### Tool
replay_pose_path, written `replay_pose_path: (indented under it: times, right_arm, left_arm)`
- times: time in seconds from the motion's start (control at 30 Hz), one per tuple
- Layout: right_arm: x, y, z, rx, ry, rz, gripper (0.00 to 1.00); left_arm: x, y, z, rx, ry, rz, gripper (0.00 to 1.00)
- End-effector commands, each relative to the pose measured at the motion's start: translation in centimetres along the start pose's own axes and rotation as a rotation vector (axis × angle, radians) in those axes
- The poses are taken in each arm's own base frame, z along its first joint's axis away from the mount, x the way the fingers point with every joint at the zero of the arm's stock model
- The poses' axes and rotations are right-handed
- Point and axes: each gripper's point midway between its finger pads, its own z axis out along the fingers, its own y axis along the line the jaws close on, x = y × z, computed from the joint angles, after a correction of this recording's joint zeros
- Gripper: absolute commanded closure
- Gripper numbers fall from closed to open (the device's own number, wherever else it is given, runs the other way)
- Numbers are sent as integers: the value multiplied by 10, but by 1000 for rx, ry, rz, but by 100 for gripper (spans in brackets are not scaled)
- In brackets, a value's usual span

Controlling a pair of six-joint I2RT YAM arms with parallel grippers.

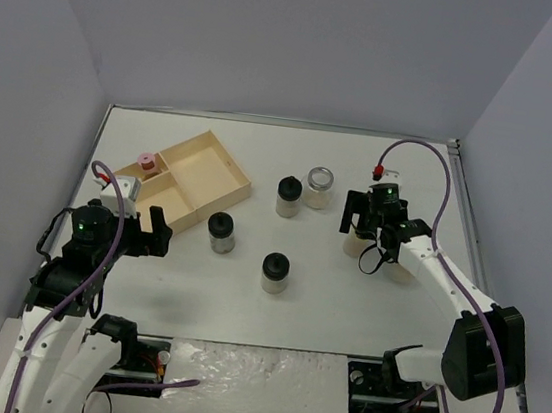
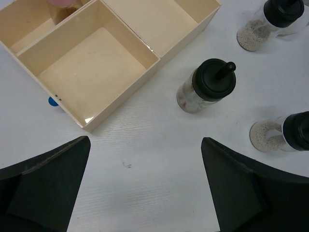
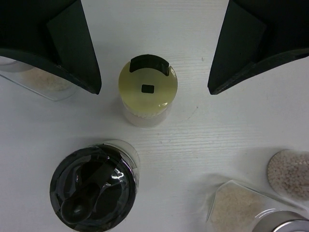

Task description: Organize the condiment bottles

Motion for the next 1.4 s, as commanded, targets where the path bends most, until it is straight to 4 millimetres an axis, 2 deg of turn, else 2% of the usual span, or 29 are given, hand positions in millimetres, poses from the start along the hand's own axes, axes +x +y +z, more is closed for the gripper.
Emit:
replay_pose_path:
  times: [0.0, 0.2, 0.3, 0.4, 0.5, 0.57, 0.67, 0.73, 0.8, 0.9, 1.1, 1.23, 1.37]
  right_arm:
    - [-14, 0, 12, 12, -83, -8, 18]
    - [-9, 1, 18, 5, -83, -23, 41]
    - [-10, 5, 16, -12, -89, -42, 66]
    - [-22, 21, 4, -58, -131, -71, 89]
    - [-29, 48, -7, -122, -166, -129, 97]
    - [-35, 81, -17, -201, -191, -204, 99]
    - [-36, 112, -23, -279, -204, -267, 99]
    - [-36, 142, -29, -349, -217, -328, 99]
    - [-40, 162, -32, -385, -232, -368, 99]
    - [-34, 187, -28, -434, -221, -431, 99]
    - [-22, 231, -16, -513, -186, -516, 99]
    - [-9, 244, -8, -530, -158, -543, 97]
    - [3, 246, -2, -537, -129, -557, 92]
  left_arm:
    - [-30, 0, -1, -13, -98, 19, 3]
    - [-29, 0, 0, -13, -91, 19, 3]
    - [-29, 0, 1, -9, -89, 19, 3]
    - [-28, -1, 2, -4, -82, 19, 3]
    - [-28, -2, 3, 1, -78, 20, 3]
    - [-28, -3, 4, 4, -76, 21, 3]
    - [-28, -3, 4, 8, -76, 21, 3]
    - [-27, -4, 5, 12, -72, 21, 3]
    - [-26, -5, 5, 15, -69, 22, 3]
    - [-26, -6, 6, 20, -65, 22, 3]
    - [-24, -7, 6, 25, -59, 25, 3]
    - [-23, -7, 7, 27, -54, 27, 3]
    - [-23, -9, 8, 32, -51, 29, 3]
